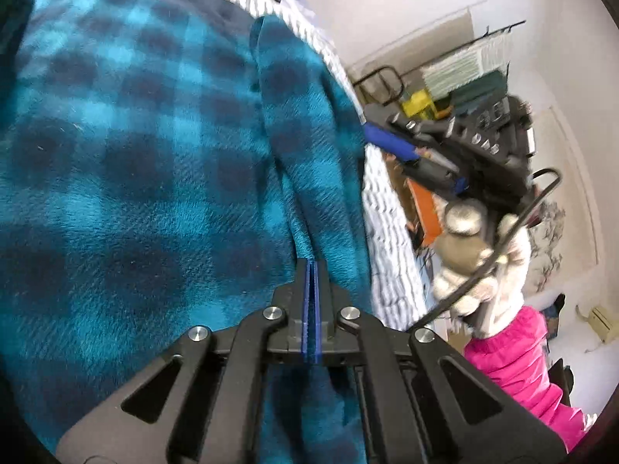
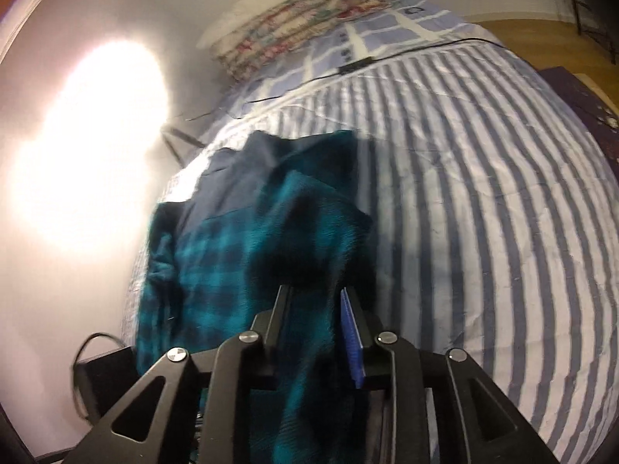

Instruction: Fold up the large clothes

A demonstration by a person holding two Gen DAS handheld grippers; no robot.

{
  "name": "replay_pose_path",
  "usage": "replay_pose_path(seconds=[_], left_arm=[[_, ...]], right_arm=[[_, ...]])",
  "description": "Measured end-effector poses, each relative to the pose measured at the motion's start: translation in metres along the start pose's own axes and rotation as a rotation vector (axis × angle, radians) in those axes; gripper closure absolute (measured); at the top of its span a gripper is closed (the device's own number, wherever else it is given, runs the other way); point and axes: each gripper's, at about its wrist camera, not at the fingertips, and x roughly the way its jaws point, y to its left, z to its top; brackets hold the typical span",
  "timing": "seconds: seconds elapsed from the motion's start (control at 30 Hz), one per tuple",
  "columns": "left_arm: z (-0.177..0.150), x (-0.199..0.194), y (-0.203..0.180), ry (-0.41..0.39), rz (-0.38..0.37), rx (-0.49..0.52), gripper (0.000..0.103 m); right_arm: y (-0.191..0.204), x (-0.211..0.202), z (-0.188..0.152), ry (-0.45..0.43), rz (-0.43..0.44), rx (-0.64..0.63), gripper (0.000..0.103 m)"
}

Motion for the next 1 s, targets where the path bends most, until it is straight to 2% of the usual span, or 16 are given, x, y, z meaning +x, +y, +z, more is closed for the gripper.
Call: replay_pose_path(seconds=[0.07, 0.17, 0.27, 0.33, 0.37, 0.43, 0.53, 0.67, 0.8, 0.93, 1.0], left_arm=[[-0.003, -0.016, -0.01, -0.049, -0.008, 0.021, 0.103], [-0.013, -0.037, -0.017, -0.104, 0.009, 0.044, 0.103], [-0.019, -0.029, -0.004, -0.084, 0.079, 0.011, 0.103], [-0.021, -0.021, 0.012, -0.061, 0.148, -0.051, 0.103], [-0.021, -0.022, 0.021, -0.054, 0.165, -0.092, 0.103], [-0.024, -0.033, 0.021, -0.076, 0.16, -0.113, 0.103], [-0.032, -0.062, -0.001, -0.107, 0.159, -0.04, 0.103], [-0.049, -0.099, -0.033, -0.145, 0.161, 0.032, 0.103], [-0.073, -0.131, -0.068, -0.165, 0.169, 0.123, 0.103], [-0.105, -0.14, -0.103, -0.148, 0.169, 0.194, 0.103], [-0.127, -0.135, -0.119, -0.108, 0.158, 0.223, 0.091]], right_arm=[[0.004, 0.008, -0.002, 0.02, -0.017, -0.03, 0.074], [0.002, 0.031, -0.005, 0.075, -0.138, -0.055, 0.075], [-0.013, 0.04, -0.006, 0.084, -0.174, -0.012, 0.076], [-0.018, 0.041, -0.006, 0.084, -0.188, 0.002, 0.074], [-0.019, 0.039, -0.007, 0.082, -0.193, 0.009, 0.074], [-0.015, 0.027, -0.009, 0.063, -0.194, 0.006, 0.071], [-0.003, -0.011, -0.013, 0.001, -0.154, 0.0, 0.069], [0.016, -0.083, -0.03, -0.116, -0.07, -0.01, 0.063], [0.037, -0.157, -0.059, -0.205, -0.045, -0.04, 0.059], [0.059, -0.225, -0.095, -0.249, -0.054, -0.08, 0.058], [0.068, -0.26, -0.114, -0.27, -0.064, -0.1, 0.057]])
